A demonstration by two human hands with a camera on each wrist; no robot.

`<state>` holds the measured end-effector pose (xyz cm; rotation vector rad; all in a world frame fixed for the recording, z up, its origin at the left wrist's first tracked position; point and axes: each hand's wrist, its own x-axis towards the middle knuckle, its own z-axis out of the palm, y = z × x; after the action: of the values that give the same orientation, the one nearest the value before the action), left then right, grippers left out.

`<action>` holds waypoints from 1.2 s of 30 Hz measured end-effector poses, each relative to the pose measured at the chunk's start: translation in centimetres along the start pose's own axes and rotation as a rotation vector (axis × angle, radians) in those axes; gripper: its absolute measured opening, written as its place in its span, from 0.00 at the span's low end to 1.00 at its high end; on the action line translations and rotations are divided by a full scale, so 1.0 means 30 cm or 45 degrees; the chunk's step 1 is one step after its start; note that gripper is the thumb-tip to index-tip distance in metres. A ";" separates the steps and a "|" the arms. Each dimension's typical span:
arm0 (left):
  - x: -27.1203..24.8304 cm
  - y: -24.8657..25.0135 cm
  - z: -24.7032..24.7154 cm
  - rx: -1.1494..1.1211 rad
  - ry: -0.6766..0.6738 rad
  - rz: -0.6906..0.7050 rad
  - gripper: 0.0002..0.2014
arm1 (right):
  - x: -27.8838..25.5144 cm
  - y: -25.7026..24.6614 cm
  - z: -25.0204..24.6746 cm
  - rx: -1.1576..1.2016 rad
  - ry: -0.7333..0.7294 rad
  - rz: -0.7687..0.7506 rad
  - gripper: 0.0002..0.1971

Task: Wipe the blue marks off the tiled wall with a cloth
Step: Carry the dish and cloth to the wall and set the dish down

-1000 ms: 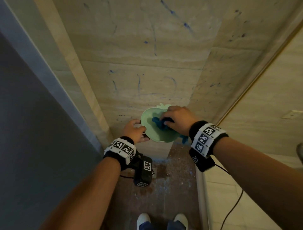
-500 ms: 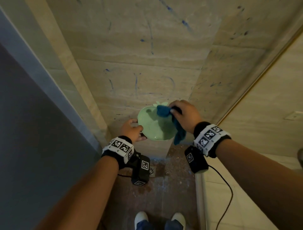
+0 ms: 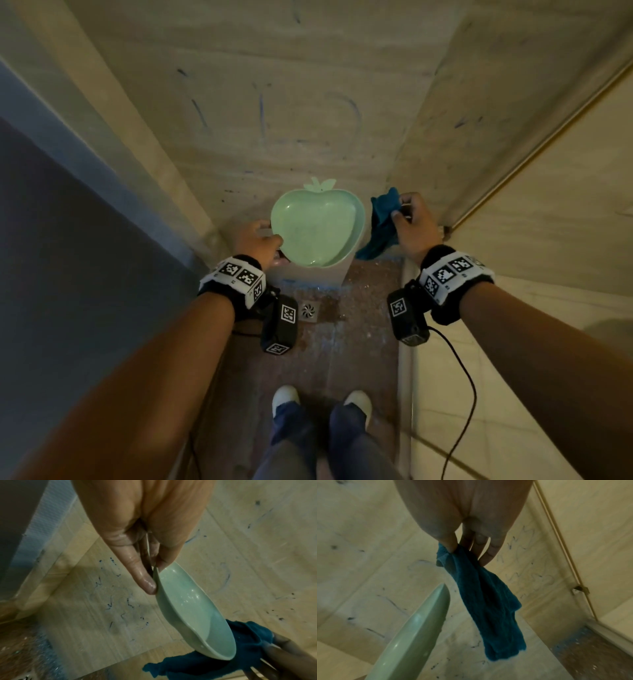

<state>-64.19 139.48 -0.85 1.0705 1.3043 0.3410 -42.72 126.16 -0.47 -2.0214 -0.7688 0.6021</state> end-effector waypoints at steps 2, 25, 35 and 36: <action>0.045 -0.054 0.009 -0.004 0.037 -0.026 0.17 | 0.011 0.056 0.023 0.007 -0.034 0.035 0.02; 1.200 -1.294 0.116 0.159 0.114 -0.232 0.20 | 0.272 1.159 0.785 0.002 -0.276 0.146 0.03; 1.530 -1.722 0.211 0.646 0.169 -0.221 0.14 | 0.356 1.570 1.061 0.002 -0.315 0.119 0.03; 1.555 -1.746 0.215 0.673 0.160 -0.223 0.15 | 0.364 1.597 1.075 -0.002 -0.306 0.121 0.03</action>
<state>-62.82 144.33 -71.11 1.3744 1.6389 -0.0801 -42.47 131.02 -59.04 -2.0179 -0.8163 0.9119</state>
